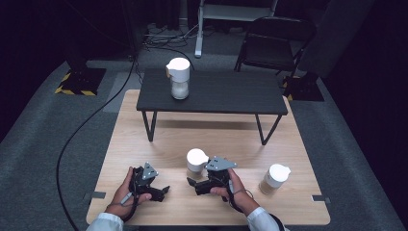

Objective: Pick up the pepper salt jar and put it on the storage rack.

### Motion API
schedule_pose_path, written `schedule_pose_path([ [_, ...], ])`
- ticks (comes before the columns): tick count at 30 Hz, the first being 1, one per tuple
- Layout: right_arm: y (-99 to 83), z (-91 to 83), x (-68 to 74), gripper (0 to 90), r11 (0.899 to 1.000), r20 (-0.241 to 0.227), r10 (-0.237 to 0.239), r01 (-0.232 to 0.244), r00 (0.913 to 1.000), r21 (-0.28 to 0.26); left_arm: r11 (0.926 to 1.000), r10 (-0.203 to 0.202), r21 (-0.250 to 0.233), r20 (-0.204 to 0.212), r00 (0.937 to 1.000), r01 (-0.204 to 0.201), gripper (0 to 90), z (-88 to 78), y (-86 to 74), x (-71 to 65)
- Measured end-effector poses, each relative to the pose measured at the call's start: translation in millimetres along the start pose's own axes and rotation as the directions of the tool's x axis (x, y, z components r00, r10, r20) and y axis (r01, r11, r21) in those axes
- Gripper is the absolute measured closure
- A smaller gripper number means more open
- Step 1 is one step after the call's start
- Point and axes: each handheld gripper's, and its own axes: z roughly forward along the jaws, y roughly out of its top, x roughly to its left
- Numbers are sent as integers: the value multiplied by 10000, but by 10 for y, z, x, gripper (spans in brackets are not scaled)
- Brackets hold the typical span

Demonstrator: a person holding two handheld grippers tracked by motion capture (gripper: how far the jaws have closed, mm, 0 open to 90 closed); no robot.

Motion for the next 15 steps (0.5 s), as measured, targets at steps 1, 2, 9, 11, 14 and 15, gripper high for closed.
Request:
schedule_pose_path([
  [1, 2, 6, 2, 28, 10000, 15, 9, -9, 10000, -44, 10000, -1, 0, -2, 10000, 1, 0, 0, 0, 0],
  [2, 2, 13, 0, 28, 9999, 10, 35, -35, 10000, -99, 10000, 0, -1, -1, 10000, 0, 0, 0, 0, 0],
  [9, -5, 58, 21, 45, 9991, 194, 271, -265, 9994, -331, 10000, -2, 0, -1, 10000, 2, 0, 0, 0, 0],
  [11, -28, 71, 44, 71, 9979, 382, 458, -440, 9982, -478, 10000, -2, -1, 0, 10000, 2, 0, 0, 0, 0],
  [14, -83, 85, 52, 128, 9938, 489, 827, -787, 9954, -784, 10000, 0, -1, 0, 10000, 0, 0, 0, 0, 0],
  [15, -93, 87, 47, 139, 9922, 468, 958, -916, 9943, -840, 10000, -3, -3, -1, 10000, 3, 0, 0, -1, 0],
])
